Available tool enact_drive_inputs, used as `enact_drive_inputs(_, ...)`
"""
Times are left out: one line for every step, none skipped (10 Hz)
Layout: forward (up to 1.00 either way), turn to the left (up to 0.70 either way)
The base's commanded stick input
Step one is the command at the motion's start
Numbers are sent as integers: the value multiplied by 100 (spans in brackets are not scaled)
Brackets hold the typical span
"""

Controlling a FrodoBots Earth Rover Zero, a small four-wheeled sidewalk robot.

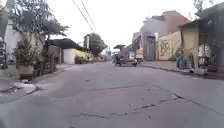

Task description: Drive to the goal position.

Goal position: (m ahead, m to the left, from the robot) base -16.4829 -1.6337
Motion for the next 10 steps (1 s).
enact_drive_inputs(100,4)
enact_drive_inputs(93,14)
enact_drive_inputs(85,26)
enact_drive_inputs(77,38)
enact_drive_inputs(68,50)
enact_drive_inputs(60,62)
enact_drive_inputs(18,89)
enact_drive_inputs(0,100)
enact_drive_inputs(0,100)
enact_drive_inputs(0,100)
